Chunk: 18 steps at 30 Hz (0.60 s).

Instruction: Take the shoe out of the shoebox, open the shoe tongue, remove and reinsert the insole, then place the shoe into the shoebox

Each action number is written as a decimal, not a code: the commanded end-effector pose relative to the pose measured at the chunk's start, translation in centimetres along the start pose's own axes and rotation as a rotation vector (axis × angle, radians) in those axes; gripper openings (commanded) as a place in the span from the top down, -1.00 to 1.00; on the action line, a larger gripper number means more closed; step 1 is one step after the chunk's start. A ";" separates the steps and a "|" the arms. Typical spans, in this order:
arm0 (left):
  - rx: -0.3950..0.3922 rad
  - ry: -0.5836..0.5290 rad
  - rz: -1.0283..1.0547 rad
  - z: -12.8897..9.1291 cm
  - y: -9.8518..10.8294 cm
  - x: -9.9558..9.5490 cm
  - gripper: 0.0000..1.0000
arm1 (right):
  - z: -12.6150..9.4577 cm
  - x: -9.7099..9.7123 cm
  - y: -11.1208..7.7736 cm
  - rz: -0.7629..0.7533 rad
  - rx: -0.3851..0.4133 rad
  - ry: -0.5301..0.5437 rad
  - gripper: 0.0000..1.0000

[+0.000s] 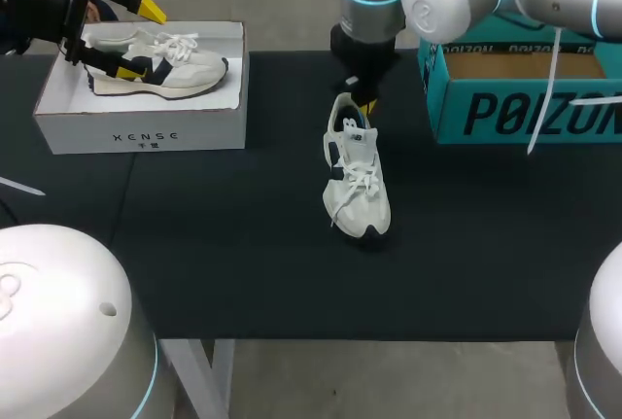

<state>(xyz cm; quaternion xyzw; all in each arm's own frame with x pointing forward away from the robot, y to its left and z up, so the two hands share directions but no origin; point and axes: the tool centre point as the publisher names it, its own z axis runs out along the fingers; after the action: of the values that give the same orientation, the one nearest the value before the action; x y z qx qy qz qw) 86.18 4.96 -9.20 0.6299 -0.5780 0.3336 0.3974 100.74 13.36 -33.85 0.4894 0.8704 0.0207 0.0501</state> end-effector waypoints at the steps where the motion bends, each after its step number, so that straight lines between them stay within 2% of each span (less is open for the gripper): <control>1: -0.001 -0.002 -0.001 0.0 -0.1 0.0 -1.00 | 0.7 0.5 -0.1 -0.003 0.006 0.004 1.00; 12: -0.001 -0.002 -0.001 0.0 -0.1 0.0 -1.00 | 2.1 1.4 -0.5 -0.014 0.029 0.013 1.00; 18: -0.001 -0.002 -0.001 0.0 -0.1 0.0 -1.00 | 1.3 0.9 -0.4 -0.005 0.016 0.005 1.00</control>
<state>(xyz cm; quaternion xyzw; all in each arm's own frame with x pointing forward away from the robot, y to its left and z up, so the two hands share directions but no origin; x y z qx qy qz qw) 86.18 4.96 -9.20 0.6299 -0.5780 0.3336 0.3974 100.14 14.08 -35.80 0.4864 0.8726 0.0153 0.0413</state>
